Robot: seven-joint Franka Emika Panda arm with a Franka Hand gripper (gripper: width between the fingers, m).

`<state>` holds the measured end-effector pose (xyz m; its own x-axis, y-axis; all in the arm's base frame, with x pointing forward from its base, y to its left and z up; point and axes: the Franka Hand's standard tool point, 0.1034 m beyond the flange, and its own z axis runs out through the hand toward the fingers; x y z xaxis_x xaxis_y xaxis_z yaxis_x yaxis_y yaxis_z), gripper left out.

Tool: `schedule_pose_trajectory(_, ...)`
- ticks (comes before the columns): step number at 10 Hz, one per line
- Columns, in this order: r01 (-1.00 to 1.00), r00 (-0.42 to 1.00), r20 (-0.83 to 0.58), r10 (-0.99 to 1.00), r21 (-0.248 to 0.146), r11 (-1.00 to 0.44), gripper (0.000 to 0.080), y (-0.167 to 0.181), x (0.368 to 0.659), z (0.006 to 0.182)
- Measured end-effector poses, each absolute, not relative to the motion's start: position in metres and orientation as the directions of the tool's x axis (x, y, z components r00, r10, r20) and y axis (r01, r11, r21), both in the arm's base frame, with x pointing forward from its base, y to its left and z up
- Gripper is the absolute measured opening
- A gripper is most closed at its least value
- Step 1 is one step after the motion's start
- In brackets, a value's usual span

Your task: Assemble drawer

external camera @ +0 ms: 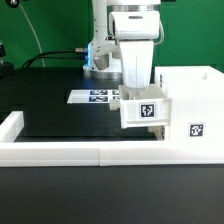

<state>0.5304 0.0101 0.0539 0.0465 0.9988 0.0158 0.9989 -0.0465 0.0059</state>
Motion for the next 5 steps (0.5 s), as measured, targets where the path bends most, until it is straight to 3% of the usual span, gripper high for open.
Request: schedule_pose_trajectory(5, 0.998, 0.056, 0.017, 0.998, 0.008, -0.056, 0.0042, 0.0124, 0.5302, 0.054)
